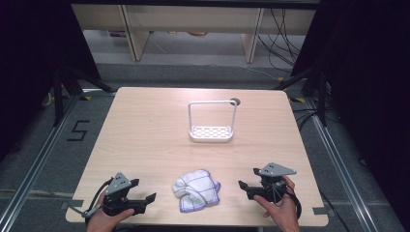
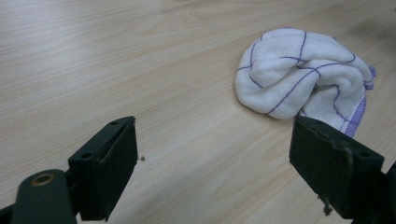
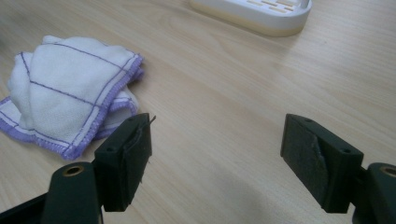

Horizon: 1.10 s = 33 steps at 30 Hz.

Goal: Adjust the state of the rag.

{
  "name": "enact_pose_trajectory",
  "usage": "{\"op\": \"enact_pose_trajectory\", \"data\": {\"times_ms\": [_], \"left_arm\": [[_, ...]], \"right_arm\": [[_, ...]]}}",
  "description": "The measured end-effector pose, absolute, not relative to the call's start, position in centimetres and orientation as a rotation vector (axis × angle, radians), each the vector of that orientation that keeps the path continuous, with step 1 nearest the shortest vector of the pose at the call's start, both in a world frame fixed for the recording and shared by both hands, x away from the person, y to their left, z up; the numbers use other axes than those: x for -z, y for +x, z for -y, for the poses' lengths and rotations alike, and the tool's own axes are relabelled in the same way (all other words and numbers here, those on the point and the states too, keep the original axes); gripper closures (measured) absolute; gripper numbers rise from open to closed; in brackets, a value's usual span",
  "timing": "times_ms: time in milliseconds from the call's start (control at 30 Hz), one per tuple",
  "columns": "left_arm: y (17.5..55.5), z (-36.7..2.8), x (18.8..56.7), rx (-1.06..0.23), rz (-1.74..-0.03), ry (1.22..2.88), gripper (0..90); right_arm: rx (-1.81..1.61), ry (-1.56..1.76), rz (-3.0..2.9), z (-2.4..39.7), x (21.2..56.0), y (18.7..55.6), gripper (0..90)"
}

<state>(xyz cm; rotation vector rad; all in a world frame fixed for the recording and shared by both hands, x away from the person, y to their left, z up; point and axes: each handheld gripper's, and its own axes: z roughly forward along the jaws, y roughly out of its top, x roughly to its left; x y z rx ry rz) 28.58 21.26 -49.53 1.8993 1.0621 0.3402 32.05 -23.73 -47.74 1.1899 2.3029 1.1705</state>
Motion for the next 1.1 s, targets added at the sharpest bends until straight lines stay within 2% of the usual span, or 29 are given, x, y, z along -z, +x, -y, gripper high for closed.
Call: {"op": "enact_pose_trajectory", "data": {"times_ms": [600,1100], "left_arm": [[28.5,-21.3,49.4,-0.355,-1.061,1.91,15.2],[28.5,-21.4,49.3,-0.361,-1.055,1.911,15.3]], "right_arm": [[-1.298,1.008,-2.343,20.9,46.4,31.8,36.5],[-1.221,0.74,-2.519,14.1,45.8,31.6,52.7]]}}
